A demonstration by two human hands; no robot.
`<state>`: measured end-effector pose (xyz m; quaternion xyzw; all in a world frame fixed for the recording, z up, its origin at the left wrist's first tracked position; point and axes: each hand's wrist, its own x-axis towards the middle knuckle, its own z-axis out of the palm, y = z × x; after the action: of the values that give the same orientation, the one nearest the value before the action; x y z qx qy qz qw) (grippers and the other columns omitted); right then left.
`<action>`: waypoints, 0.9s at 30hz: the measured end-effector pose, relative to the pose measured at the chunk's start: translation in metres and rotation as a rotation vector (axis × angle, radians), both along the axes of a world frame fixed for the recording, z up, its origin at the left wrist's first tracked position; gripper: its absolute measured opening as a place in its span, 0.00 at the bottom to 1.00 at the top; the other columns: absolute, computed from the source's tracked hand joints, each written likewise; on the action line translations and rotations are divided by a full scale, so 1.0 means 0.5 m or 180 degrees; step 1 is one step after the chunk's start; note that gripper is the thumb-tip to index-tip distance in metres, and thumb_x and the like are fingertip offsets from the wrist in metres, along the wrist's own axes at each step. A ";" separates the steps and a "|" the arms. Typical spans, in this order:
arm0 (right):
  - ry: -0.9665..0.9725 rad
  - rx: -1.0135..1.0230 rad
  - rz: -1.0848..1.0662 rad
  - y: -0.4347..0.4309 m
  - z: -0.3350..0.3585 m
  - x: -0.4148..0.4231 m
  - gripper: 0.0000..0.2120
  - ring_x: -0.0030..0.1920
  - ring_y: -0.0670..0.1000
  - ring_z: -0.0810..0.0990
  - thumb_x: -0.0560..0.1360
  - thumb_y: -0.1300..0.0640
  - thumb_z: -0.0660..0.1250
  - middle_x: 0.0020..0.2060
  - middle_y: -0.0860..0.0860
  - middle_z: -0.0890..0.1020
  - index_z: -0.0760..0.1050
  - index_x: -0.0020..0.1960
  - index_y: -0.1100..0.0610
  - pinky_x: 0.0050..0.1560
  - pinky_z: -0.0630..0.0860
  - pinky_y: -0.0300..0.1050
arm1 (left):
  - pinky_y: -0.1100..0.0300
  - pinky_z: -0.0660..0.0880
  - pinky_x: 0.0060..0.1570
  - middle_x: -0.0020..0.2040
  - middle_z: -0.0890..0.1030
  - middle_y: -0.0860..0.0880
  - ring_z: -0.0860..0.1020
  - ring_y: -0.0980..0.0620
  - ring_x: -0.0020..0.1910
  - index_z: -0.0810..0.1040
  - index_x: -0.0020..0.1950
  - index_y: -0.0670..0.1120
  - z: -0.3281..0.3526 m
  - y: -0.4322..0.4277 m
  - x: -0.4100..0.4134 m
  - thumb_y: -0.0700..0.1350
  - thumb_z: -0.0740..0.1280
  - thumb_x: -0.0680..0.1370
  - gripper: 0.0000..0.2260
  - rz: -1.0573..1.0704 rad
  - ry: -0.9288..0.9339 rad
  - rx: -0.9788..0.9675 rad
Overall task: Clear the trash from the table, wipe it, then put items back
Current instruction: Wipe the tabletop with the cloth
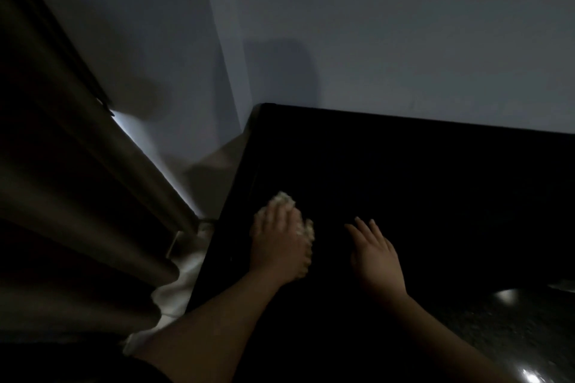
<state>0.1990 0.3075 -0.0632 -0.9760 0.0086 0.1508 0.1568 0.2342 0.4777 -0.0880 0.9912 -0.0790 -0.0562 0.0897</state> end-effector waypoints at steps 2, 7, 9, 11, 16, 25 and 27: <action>-0.0060 -0.0022 -0.0056 0.017 -0.003 0.019 0.25 0.77 0.50 0.43 0.81 0.53 0.50 0.77 0.48 0.48 0.50 0.77 0.50 0.74 0.48 0.45 | 0.50 0.39 0.74 0.79 0.45 0.47 0.42 0.47 0.78 0.50 0.78 0.45 0.001 -0.031 -0.030 0.58 0.30 0.69 0.40 -0.0934 0.0330 0.0036; -0.0026 0.0078 0.0067 0.014 -0.012 0.050 0.24 0.77 0.50 0.43 0.82 0.52 0.51 0.77 0.48 0.48 0.52 0.77 0.51 0.74 0.46 0.45 | 0.52 0.47 0.75 0.79 0.51 0.45 0.48 0.48 0.78 0.57 0.77 0.44 0.000 0.090 0.069 0.56 0.38 0.79 0.30 -0.0716 -0.0057 0.0403; -0.0016 0.0126 0.0166 0.010 -0.010 0.048 0.24 0.77 0.50 0.43 0.82 0.52 0.51 0.77 0.48 0.48 0.52 0.77 0.51 0.74 0.45 0.45 | 0.50 0.46 0.75 0.79 0.45 0.48 0.43 0.50 0.78 0.50 0.78 0.47 0.003 0.122 0.106 0.53 0.45 0.83 0.25 -0.0200 0.0296 0.0447; -0.0065 0.0042 0.0148 0.007 -0.012 0.047 0.23 0.77 0.50 0.44 0.82 0.52 0.51 0.77 0.48 0.49 0.52 0.77 0.51 0.74 0.46 0.45 | 0.50 0.43 0.75 0.79 0.44 0.48 0.42 0.49 0.77 0.50 0.78 0.46 0.004 0.093 0.121 0.53 0.46 0.83 0.25 0.0253 0.0421 0.0261; -0.0413 0.0075 -0.0102 0.017 -0.018 0.063 0.20 0.73 0.55 0.64 0.78 0.52 0.54 0.70 0.53 0.70 0.72 0.67 0.55 0.70 0.62 0.51 | 0.52 0.39 0.75 0.79 0.46 0.45 0.43 0.47 0.78 0.51 0.78 0.44 -0.011 -0.059 0.054 0.56 0.34 0.75 0.34 -0.0882 0.0266 -0.0118; -0.0368 0.0126 -0.0205 -0.047 -0.010 0.074 0.22 0.75 0.55 0.56 0.80 0.52 0.56 0.74 0.53 0.63 0.64 0.73 0.56 0.72 0.56 0.51 | 0.50 0.47 0.75 0.79 0.51 0.46 0.47 0.47 0.77 0.55 0.77 0.46 -0.010 0.063 0.159 0.56 0.42 0.80 0.28 0.0423 0.0309 0.0071; -0.0240 -0.0006 -0.0358 -0.061 -0.010 0.084 0.24 0.76 0.52 0.52 0.81 0.53 0.56 0.75 0.51 0.59 0.57 0.75 0.55 0.73 0.52 0.48 | 0.49 0.50 0.74 0.76 0.61 0.42 0.55 0.45 0.76 0.66 0.73 0.42 -0.016 -0.024 0.137 0.57 0.40 0.77 0.33 0.0406 -0.0004 -0.0308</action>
<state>0.2408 0.2770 -0.0680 -0.9791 0.0576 0.1048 0.1643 0.3028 0.4656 -0.0961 0.9888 -0.0184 -0.0458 0.1409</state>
